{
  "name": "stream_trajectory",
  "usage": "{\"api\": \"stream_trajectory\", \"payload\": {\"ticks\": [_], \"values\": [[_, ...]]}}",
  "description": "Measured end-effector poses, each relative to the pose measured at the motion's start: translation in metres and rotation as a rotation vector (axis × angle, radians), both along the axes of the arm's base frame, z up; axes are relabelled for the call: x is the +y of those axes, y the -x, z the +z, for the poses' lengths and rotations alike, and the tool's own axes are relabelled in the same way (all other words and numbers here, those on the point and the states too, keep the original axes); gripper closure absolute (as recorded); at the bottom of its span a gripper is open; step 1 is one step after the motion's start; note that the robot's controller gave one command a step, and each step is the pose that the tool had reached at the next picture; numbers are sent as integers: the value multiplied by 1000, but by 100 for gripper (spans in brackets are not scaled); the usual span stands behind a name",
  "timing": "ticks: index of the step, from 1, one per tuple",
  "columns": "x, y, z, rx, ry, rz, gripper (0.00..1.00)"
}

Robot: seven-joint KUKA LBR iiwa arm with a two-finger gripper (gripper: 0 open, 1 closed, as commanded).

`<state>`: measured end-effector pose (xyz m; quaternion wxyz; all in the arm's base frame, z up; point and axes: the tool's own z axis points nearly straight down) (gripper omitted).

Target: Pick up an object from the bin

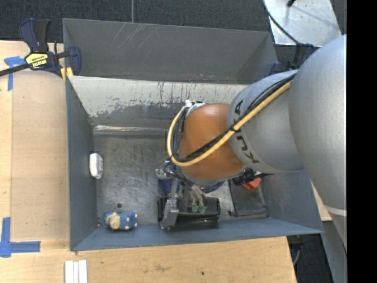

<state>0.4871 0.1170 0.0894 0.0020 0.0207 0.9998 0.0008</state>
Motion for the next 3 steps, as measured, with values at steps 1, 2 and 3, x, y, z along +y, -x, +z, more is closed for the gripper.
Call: {"api": "stream_trajectory", "payload": {"ticks": [1,2,3], "values": [[-75,-9,-15,-16,-4,56,0],[-95,-8,13,-3,4,465,0],[-81,-13,-15,-11,6,562,0]]}}
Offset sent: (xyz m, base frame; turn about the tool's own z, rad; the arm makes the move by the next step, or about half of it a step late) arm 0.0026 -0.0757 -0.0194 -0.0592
